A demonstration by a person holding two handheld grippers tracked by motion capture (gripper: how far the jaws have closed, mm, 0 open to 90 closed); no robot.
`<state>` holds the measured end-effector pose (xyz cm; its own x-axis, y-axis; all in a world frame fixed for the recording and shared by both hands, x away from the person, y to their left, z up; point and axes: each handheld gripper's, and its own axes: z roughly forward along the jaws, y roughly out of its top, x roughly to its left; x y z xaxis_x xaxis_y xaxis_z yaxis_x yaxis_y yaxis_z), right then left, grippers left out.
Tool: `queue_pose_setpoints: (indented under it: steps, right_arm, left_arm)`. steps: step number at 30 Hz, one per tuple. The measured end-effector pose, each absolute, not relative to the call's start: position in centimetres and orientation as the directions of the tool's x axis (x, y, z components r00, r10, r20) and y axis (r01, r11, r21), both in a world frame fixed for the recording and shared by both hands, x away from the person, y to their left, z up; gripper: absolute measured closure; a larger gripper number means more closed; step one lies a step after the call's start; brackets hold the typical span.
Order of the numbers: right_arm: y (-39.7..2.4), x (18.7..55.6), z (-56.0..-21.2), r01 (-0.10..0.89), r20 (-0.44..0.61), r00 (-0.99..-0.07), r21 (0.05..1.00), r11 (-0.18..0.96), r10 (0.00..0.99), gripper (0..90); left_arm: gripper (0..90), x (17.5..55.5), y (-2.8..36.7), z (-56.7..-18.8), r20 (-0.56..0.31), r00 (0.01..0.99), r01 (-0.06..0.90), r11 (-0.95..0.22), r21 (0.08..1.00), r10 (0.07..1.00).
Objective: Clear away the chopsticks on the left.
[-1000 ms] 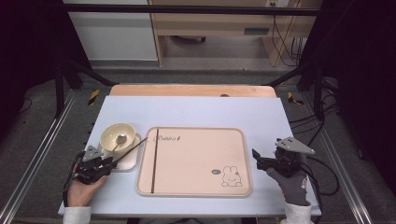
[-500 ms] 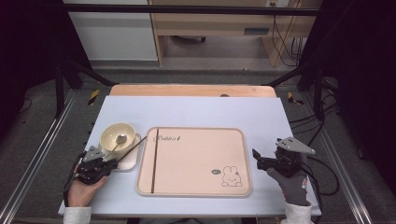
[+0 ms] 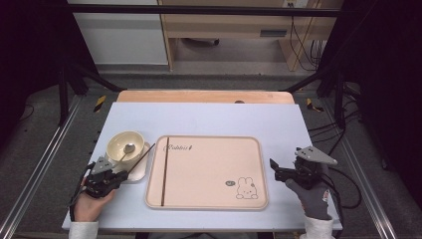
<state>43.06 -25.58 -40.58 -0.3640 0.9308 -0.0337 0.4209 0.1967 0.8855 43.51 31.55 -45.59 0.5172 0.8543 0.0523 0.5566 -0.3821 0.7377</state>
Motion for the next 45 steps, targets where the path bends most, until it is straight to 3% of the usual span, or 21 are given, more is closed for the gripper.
queue_pose_setpoints:
  steps: [29, 45]
  right_arm:
    - [-26.0, 42.9, -40.4, 0.416, -0.029, -0.353, 0.890, 0.185, 0.935, 2.5]
    - [-26.2, 42.8, -40.2, 0.411, -0.031, -0.349, 0.893, 0.182, 0.937, 2.5]
  left_arm:
    - [84.9, 41.3, 27.6, -43.6, 0.060, 0.498, 0.512, -0.349, 0.785, 0.865]
    - [84.9, 40.5, 22.9, -43.4, 0.041, 0.462, 0.470, -0.284, 0.836, 0.886]
